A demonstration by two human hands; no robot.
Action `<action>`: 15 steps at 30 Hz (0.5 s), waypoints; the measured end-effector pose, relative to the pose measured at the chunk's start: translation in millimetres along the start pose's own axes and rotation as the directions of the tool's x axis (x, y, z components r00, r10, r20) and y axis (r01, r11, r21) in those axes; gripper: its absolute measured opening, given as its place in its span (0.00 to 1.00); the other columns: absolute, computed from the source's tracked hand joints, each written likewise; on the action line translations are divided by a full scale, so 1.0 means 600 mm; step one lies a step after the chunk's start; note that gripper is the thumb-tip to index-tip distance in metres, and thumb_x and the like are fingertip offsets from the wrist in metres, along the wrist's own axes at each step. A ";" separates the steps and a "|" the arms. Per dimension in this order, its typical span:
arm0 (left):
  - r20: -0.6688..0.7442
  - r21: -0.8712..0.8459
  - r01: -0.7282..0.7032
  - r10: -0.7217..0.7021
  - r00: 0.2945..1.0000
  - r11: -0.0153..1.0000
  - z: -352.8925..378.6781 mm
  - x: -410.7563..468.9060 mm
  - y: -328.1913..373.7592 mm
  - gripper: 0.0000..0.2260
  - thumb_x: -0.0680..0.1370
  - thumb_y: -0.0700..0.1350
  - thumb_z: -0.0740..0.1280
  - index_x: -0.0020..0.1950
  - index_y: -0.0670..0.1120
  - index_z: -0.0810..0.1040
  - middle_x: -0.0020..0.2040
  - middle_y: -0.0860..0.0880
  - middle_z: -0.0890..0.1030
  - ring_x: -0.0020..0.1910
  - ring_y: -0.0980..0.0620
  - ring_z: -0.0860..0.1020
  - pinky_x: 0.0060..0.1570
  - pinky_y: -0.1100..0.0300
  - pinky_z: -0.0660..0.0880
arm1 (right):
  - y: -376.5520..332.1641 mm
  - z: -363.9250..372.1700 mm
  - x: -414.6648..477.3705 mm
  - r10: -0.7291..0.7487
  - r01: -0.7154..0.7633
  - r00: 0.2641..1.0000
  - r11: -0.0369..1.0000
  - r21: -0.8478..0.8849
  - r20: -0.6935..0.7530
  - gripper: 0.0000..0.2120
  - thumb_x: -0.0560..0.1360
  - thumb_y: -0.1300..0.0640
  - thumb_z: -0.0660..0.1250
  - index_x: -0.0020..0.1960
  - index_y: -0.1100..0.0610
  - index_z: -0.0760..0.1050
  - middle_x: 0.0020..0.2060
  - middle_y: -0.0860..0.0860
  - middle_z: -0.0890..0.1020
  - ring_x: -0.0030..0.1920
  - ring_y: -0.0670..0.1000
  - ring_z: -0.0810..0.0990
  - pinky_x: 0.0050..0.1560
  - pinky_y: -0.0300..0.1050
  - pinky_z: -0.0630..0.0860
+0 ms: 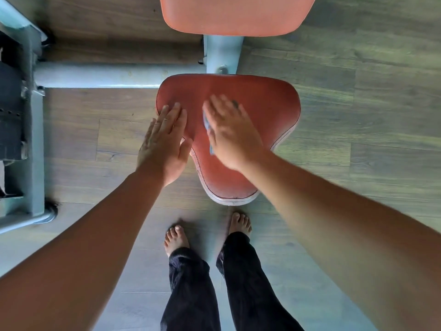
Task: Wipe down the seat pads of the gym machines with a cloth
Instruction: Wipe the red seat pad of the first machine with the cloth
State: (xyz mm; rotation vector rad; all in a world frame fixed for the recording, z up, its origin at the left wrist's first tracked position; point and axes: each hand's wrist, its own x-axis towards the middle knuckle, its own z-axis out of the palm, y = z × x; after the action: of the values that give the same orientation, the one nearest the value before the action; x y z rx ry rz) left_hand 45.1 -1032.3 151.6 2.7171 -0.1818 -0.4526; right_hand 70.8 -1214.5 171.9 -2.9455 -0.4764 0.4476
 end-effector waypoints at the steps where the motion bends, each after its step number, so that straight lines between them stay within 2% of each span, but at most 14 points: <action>1: 0.000 -0.002 0.000 0.000 1.000 1.000 0.001 0.001 0.002 0.29 0.86 0.51 0.56 0.86 0.48 0.53 0.86 0.51 0.49 0.85 0.50 0.45 0.83 0.49 0.45 | -0.003 -0.003 0.021 0.085 -0.086 0.996 0.996 0.009 0.011 0.29 0.84 0.51 0.52 0.83 0.56 0.53 0.83 0.54 0.55 0.83 0.55 0.52 0.80 0.61 0.55; 3: -0.012 -0.009 -0.009 0.009 1.000 1.000 0.004 0.003 0.007 0.28 0.86 0.50 0.56 0.86 0.47 0.54 0.86 0.51 0.50 0.85 0.50 0.46 0.83 0.49 0.45 | -0.028 0.008 0.000 0.156 -0.155 0.987 0.988 0.005 -0.032 0.29 0.84 0.51 0.52 0.83 0.58 0.53 0.83 0.55 0.56 0.83 0.56 0.52 0.80 0.61 0.54; 6: -0.032 -0.035 -0.018 0.017 0.999 0.999 0.006 0.006 0.008 0.29 0.83 0.51 0.54 0.85 0.47 0.56 0.86 0.50 0.52 0.85 0.48 0.48 0.83 0.48 0.48 | -0.055 0.027 -0.138 -0.030 0.031 0.999 0.999 0.032 -0.035 0.29 0.83 0.51 0.53 0.82 0.58 0.57 0.82 0.54 0.59 0.82 0.55 0.56 0.79 0.60 0.55; 8: -0.028 -0.037 -0.019 0.018 0.999 0.999 0.006 0.005 0.006 0.30 0.83 0.52 0.52 0.85 0.47 0.56 0.86 0.50 0.52 0.85 0.49 0.48 0.83 0.48 0.48 | -0.017 0.025 -0.154 -0.128 0.128 0.992 0.991 0.050 -0.003 0.29 0.82 0.50 0.53 0.82 0.56 0.57 0.82 0.53 0.60 0.82 0.55 0.57 0.79 0.58 0.57; 9: -0.026 -0.030 -0.027 0.026 0.999 0.999 0.006 0.004 0.004 0.29 0.83 0.52 0.52 0.85 0.48 0.56 0.86 0.51 0.52 0.85 0.49 0.47 0.83 0.48 0.48 | 0.010 0.023 -0.125 -0.107 0.107 0.994 0.994 0.036 -0.014 0.30 0.81 0.50 0.54 0.82 0.55 0.57 0.81 0.54 0.60 0.81 0.56 0.58 0.78 0.59 0.58; 11: -0.029 -0.011 -0.043 0.042 0.999 0.999 0.006 0.003 0.001 0.29 0.85 0.53 0.53 0.85 0.47 0.56 0.86 0.51 0.52 0.85 0.49 0.47 0.83 0.48 0.47 | 0.057 0.009 -0.038 0.082 -0.083 0.996 0.997 -0.012 -0.030 0.30 0.81 0.50 0.54 0.82 0.57 0.56 0.81 0.56 0.60 0.81 0.57 0.57 0.77 0.61 0.60; 13: -0.031 -0.003 -0.050 0.050 0.998 0.999 0.007 0.004 0.003 0.29 0.85 0.53 0.54 0.85 0.47 0.56 0.86 0.50 0.52 0.85 0.49 0.47 0.83 0.48 0.47 | 0.071 0.003 0.000 0.254 -0.253 0.967 0.967 0.013 -0.005 0.30 0.83 0.50 0.52 0.82 0.58 0.53 0.82 0.56 0.56 0.82 0.57 0.53 0.79 0.61 0.55; 15: -0.036 -0.013 -0.068 0.067 0.997 0.998 0.005 0.007 0.012 0.29 0.84 0.54 0.54 0.85 0.46 0.57 0.86 0.49 0.54 0.85 0.48 0.48 0.83 0.47 0.47 | 0.043 0.012 -0.047 0.264 -0.263 0.964 0.964 0.040 -0.040 0.30 0.83 0.51 0.51 0.82 0.59 0.53 0.82 0.56 0.57 0.82 0.57 0.53 0.80 0.61 0.54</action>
State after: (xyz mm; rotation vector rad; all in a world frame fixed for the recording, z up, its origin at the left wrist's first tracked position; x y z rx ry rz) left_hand 47.4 -1040.9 150.6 2.6935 -0.2588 -0.3843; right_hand 50.5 -1247.5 168.2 -2.9885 -0.0683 0.4102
